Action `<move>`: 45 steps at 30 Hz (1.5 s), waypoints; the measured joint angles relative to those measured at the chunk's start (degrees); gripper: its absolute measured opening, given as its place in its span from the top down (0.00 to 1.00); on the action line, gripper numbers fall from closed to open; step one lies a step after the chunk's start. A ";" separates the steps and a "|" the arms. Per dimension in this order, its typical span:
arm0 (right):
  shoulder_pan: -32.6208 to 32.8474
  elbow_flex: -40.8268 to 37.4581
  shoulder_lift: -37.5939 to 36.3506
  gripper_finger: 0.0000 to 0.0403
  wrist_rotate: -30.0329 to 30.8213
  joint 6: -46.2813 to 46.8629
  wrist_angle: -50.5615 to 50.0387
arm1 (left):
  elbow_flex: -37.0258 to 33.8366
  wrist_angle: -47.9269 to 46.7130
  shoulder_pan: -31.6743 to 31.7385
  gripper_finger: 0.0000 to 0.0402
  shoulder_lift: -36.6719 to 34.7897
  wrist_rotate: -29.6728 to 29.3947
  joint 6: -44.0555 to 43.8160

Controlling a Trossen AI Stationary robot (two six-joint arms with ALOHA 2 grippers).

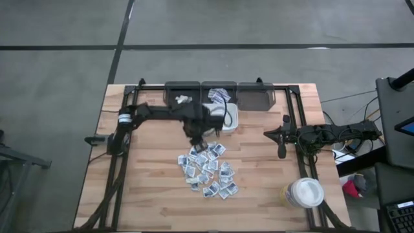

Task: Pick & Place First Aid Supplies
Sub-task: Put the blue alcohol pad into the white bin

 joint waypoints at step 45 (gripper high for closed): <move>0.02 0.00 0.00 0.96 0.00 0.00 0.00 | -49.79 46.92 -15.17 0.65 -20.91 -0.57 -6.01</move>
